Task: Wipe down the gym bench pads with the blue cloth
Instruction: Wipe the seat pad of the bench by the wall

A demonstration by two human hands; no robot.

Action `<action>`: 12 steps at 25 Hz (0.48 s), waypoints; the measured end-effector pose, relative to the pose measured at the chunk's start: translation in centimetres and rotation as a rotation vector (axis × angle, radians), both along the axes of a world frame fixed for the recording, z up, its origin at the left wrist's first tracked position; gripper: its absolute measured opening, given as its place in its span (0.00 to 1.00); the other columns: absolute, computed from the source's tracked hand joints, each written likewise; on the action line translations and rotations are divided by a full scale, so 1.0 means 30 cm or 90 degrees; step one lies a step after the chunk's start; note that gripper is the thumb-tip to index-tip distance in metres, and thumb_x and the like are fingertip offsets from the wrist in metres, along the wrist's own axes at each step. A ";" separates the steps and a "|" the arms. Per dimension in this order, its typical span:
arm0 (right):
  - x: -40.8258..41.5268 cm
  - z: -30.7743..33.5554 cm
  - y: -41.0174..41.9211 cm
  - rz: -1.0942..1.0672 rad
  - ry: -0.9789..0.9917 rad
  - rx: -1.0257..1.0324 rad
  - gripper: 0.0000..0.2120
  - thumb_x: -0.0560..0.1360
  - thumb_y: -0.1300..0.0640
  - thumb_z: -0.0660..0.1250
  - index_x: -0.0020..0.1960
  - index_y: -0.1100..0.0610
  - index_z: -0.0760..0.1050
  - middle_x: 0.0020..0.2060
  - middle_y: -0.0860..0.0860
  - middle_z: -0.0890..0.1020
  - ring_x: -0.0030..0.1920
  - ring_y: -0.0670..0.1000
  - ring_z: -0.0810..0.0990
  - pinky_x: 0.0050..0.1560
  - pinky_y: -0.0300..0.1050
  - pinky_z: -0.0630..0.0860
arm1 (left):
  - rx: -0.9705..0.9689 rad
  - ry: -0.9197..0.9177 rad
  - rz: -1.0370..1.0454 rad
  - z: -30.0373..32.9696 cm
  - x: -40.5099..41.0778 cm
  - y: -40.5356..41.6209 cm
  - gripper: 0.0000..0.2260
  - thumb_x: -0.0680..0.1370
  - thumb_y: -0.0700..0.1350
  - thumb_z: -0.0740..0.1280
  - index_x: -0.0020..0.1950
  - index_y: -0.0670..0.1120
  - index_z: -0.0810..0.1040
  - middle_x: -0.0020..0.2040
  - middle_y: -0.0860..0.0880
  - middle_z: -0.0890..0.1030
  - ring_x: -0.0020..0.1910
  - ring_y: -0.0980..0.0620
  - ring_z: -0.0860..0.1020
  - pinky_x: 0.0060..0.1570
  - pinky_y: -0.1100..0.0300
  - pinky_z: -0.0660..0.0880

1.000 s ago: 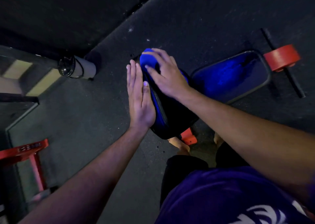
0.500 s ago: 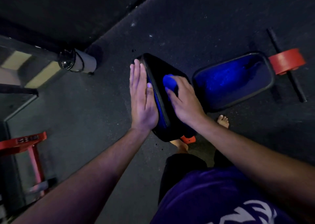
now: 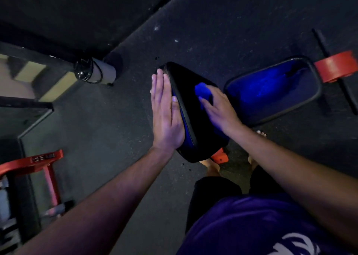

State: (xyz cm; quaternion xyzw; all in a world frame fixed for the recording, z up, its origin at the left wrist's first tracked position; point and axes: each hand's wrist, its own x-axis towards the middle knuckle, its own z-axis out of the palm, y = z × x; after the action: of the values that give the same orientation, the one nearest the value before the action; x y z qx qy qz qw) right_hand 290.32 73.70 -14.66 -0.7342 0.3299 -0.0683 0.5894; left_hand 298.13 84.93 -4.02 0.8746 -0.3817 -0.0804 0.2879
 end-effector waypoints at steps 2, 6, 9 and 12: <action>0.079 0.042 -0.036 0.000 -0.058 -0.054 0.18 0.81 0.55 0.62 0.68 0.62 0.71 0.63 0.60 0.76 0.63 0.61 0.74 0.66 0.53 0.67 | 0.008 0.006 0.001 0.007 -0.006 0.000 0.22 0.85 0.36 0.52 0.81 0.35 0.58 0.82 0.39 0.56 0.82 0.45 0.49 0.81 0.46 0.48; 0.105 -0.126 -0.126 0.049 0.048 0.026 0.14 0.81 0.56 0.62 0.65 0.58 0.71 0.59 0.63 0.76 0.59 0.64 0.77 0.61 0.53 0.72 | 0.103 -0.115 -0.172 0.054 0.002 -0.012 0.28 0.79 0.37 0.54 0.80 0.38 0.62 0.81 0.42 0.61 0.82 0.44 0.53 0.80 0.44 0.40; -0.095 -0.191 -0.140 -0.016 0.097 0.081 0.11 0.81 0.57 0.62 0.63 0.56 0.72 0.57 0.61 0.79 0.60 0.61 0.77 0.62 0.52 0.71 | 0.228 -0.235 -0.502 0.089 0.038 -0.057 0.25 0.79 0.44 0.58 0.76 0.41 0.72 0.76 0.45 0.72 0.79 0.46 0.65 0.80 0.40 0.45; -0.331 -0.177 -0.112 -0.199 0.153 0.129 0.15 0.82 0.55 0.61 0.67 0.59 0.71 0.61 0.60 0.78 0.62 0.58 0.76 0.60 0.46 0.68 | 0.371 -0.272 -0.760 0.103 0.068 -0.111 0.22 0.82 0.52 0.56 0.67 0.44 0.81 0.66 0.47 0.82 0.71 0.50 0.75 0.79 0.41 0.55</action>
State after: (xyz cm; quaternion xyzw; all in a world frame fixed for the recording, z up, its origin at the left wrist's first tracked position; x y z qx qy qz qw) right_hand 280.39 70.35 -19.97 -0.6143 0.5127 -0.0371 0.5987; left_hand 300.18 81.60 -0.91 0.5537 -0.8081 -0.1503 -0.1334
